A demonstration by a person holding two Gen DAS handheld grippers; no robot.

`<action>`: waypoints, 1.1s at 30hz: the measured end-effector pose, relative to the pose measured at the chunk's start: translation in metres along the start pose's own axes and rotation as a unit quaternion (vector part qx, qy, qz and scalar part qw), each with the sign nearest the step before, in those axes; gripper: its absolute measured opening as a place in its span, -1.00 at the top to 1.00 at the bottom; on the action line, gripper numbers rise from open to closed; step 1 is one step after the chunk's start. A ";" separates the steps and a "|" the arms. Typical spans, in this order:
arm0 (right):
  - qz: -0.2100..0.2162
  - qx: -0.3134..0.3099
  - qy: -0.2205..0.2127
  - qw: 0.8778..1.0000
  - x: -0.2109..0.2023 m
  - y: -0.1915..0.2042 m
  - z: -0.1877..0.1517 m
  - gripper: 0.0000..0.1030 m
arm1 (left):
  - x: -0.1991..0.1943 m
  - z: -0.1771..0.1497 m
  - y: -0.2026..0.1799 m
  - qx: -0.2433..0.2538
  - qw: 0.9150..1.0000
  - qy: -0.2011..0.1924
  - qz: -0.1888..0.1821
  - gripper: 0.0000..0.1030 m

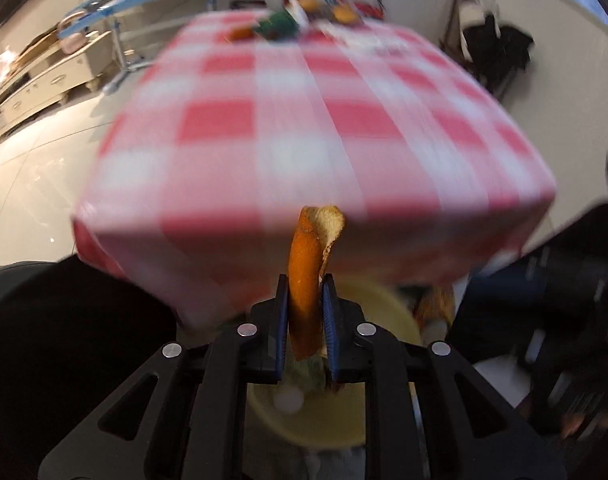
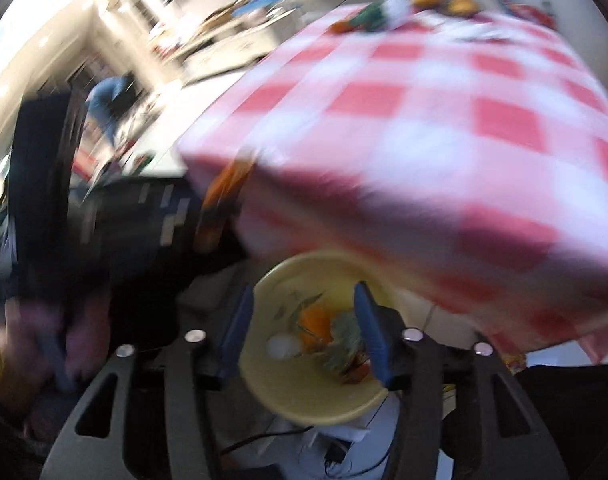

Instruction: Collect trash

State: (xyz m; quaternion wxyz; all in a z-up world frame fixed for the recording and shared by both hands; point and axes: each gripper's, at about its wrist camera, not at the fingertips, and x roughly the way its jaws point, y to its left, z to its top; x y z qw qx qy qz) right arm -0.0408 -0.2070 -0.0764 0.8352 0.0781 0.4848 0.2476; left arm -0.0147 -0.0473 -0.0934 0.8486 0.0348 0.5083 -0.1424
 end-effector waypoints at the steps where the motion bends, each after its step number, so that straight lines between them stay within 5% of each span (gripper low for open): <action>1: -0.012 0.014 -0.015 1.000 -0.004 -0.006 0.002 -0.08 | 0.006 -0.007 -0.007 0.018 1.000 0.015 0.007 0.70; 3: -0.038 0.040 -0.050 0.997 -0.015 -0.015 0.003 -0.19 | 0.008 -0.014 -0.014 0.035 0.999 0.014 0.031 0.62; 5: -0.056 0.058 -0.084 0.993 -0.024 -0.018 0.004 -0.29 | 0.003 -0.016 -0.016 0.041 0.999 0.002 0.034 0.29; 7: -0.072 0.063 -0.109 0.989 -0.027 -0.018 0.006 -0.44 | -0.009 -0.017 -0.016 0.038 0.997 -0.031 0.051 -0.30; 10: -0.098 0.058 -0.133 0.985 -0.030 -0.015 0.005 -0.58 | -0.024 -0.018 -0.009 0.026 0.996 -0.067 0.052 -0.50; 19: -0.135 0.033 -0.129 0.982 -0.021 -0.012 0.003 -0.62 | -0.054 -0.012 0.017 -0.034 0.986 -0.149 0.063 -0.75; 33: -0.165 0.000 -0.123 0.979 -0.025 0.002 -0.013 -0.69 | -0.058 -0.020 0.025 -0.058 0.983 -0.162 0.059 -0.80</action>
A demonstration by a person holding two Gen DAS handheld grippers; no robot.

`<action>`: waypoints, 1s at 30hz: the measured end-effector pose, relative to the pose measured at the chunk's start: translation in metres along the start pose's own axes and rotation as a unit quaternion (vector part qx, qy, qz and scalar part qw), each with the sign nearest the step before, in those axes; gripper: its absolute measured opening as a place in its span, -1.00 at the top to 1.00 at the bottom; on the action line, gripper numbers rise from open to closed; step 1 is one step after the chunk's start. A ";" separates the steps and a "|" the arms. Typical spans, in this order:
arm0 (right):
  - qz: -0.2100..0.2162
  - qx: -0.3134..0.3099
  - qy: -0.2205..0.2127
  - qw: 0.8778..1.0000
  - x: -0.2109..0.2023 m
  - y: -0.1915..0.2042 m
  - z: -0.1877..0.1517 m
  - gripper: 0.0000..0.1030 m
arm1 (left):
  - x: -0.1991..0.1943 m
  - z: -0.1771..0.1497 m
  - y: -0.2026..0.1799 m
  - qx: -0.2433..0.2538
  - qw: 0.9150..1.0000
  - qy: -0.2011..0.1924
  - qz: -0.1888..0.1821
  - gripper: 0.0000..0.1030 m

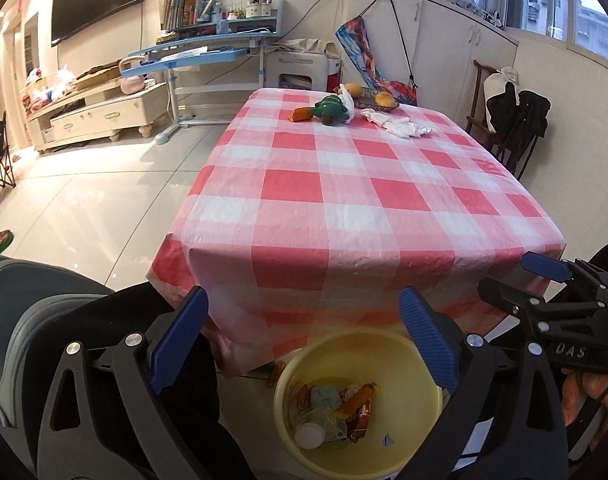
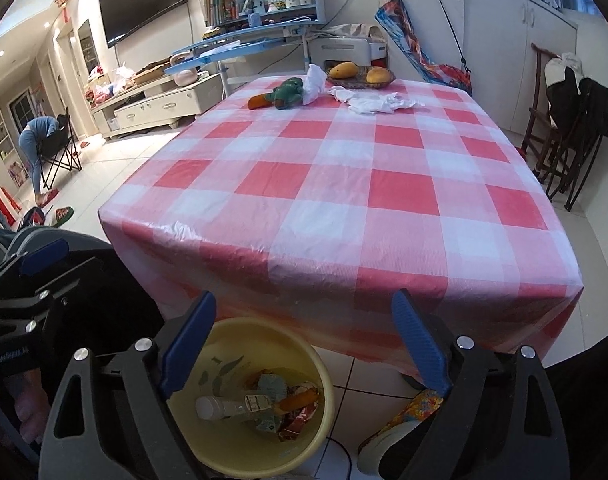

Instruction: Collect trash

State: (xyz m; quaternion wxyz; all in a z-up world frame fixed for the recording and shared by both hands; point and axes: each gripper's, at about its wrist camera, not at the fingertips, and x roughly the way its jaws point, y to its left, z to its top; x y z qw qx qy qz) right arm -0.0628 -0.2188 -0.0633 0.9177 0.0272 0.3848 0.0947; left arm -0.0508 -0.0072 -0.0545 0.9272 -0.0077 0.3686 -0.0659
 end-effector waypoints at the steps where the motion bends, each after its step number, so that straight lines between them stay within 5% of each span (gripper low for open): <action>1: -0.002 -0.004 -0.001 1.000 0.000 0.001 0.000 -0.71 | 0.000 -0.001 0.000 0.000 1.000 -0.001 0.000 -0.80; 30: -0.007 -0.012 0.009 1.000 0.009 0.006 -0.002 -0.72 | 0.002 -0.001 0.001 -0.003 1.000 0.000 -0.001 -0.83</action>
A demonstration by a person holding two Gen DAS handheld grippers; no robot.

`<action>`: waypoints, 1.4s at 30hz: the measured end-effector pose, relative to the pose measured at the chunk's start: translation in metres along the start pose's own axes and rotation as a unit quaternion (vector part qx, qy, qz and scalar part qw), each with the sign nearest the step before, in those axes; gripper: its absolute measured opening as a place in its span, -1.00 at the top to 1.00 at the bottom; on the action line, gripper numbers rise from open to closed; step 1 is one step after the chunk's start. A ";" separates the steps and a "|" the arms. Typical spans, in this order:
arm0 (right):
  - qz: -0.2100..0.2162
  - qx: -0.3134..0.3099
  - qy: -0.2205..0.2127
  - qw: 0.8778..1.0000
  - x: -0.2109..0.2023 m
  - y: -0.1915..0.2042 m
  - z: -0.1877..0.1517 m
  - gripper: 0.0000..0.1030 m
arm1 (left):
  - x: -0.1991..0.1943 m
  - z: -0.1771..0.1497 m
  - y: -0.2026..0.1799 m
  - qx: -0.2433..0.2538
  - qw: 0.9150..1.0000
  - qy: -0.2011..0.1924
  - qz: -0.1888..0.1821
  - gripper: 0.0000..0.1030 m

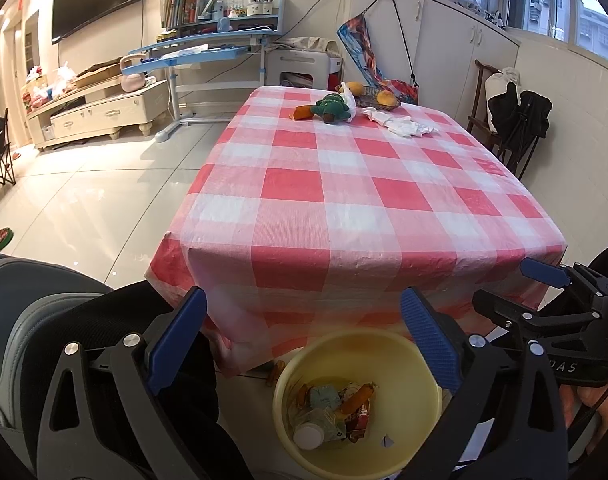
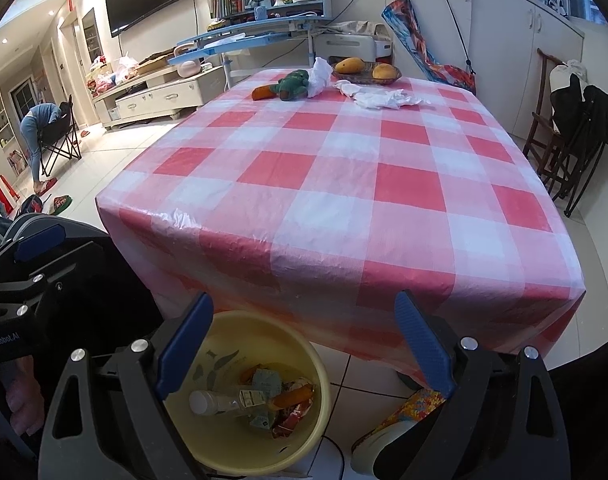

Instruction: Collect trash

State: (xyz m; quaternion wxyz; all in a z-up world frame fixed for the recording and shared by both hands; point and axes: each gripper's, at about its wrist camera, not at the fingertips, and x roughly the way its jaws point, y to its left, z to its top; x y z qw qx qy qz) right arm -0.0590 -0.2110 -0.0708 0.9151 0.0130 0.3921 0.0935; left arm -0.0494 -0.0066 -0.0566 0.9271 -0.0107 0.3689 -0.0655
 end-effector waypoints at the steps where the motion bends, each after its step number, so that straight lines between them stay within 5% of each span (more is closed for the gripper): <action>1: 0.000 0.000 0.000 1.000 0.000 0.000 0.000 -0.72 | 0.000 0.000 0.000 0.000 1.000 0.000 0.000 -0.83; 42: -0.001 -0.002 0.001 1.000 0.002 0.001 -0.002 -0.72 | 0.003 -0.002 0.002 -0.004 1.000 0.002 0.001 -0.83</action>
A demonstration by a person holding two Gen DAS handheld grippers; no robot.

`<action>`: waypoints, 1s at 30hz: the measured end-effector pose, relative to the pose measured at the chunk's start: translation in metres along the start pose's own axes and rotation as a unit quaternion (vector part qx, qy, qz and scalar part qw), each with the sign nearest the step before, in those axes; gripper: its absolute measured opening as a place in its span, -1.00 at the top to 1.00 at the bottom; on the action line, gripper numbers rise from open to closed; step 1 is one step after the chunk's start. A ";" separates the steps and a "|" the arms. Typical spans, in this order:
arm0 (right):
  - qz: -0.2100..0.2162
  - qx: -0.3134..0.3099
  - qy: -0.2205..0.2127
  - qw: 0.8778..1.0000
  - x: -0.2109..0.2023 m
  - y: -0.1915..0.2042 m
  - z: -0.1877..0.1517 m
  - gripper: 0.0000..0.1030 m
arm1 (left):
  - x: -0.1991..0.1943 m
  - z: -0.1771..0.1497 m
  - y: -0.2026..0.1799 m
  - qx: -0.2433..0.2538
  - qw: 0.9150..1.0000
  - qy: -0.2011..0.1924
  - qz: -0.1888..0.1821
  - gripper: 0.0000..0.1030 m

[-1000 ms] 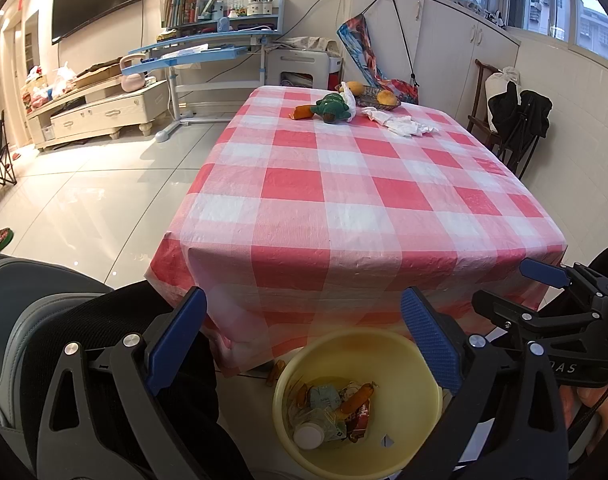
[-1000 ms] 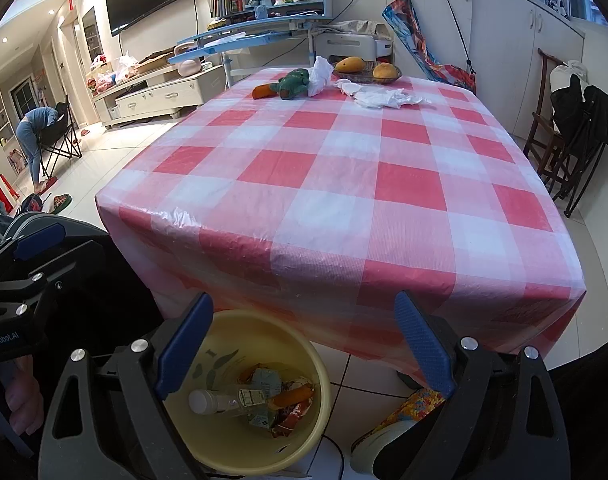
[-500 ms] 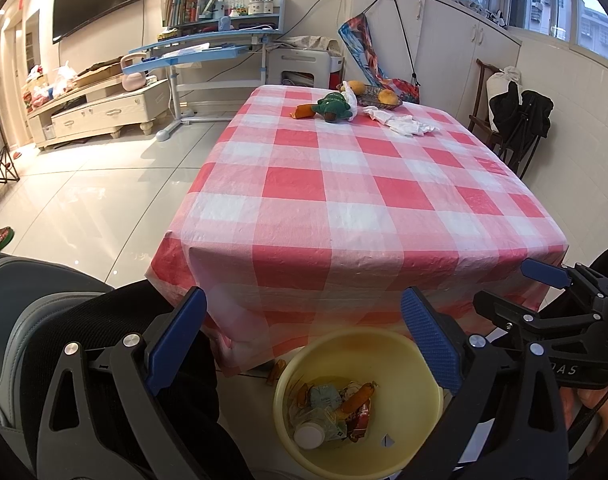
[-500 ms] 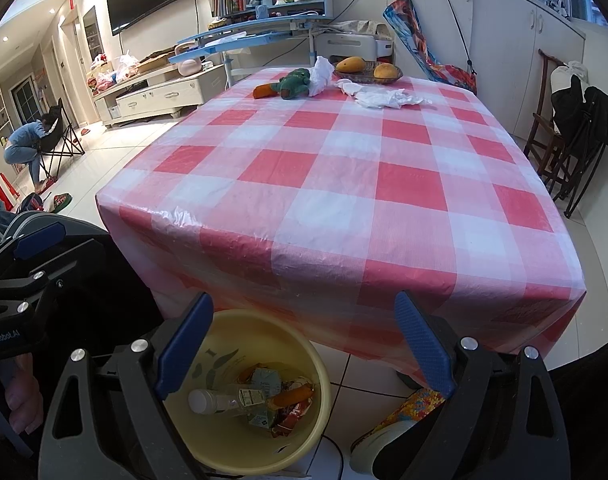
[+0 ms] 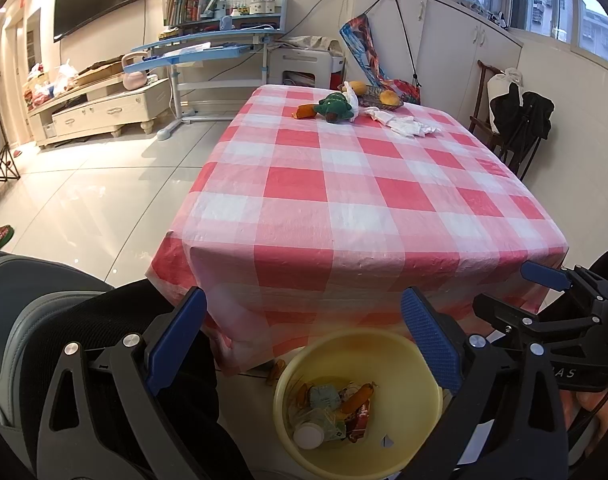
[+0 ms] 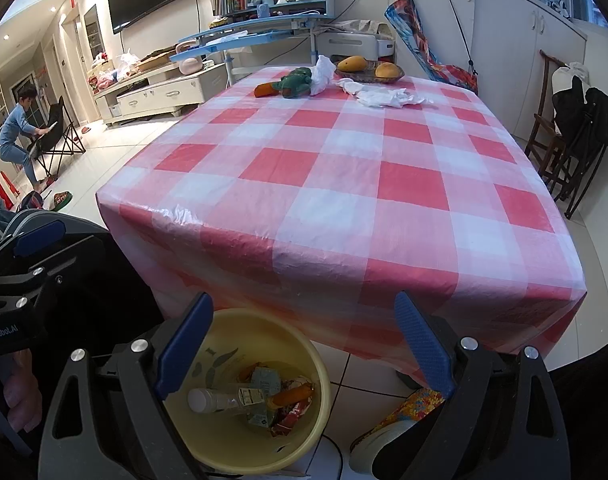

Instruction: Collect trash

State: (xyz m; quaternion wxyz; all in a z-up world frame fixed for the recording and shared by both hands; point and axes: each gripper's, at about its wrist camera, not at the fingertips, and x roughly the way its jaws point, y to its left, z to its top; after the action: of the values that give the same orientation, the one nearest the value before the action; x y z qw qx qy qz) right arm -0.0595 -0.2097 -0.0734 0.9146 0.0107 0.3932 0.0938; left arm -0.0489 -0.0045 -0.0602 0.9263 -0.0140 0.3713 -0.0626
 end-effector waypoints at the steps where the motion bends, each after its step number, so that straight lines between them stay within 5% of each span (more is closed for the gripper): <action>1: 0.000 0.000 0.000 1.000 0.000 0.000 0.000 -0.72 | 0.000 0.000 0.000 0.000 1.000 0.000 0.000 -0.83; 30: 0.003 -0.008 0.005 1.000 0.003 0.002 -0.002 -0.72 | 0.000 0.000 0.000 0.000 1.000 0.000 0.000 -0.83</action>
State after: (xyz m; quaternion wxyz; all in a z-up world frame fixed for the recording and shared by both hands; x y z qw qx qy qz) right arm -0.0590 -0.2068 -0.0766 0.9126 0.0043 0.3967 0.0991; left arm -0.0490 -0.0043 -0.0598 0.9262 -0.0138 0.3716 -0.0629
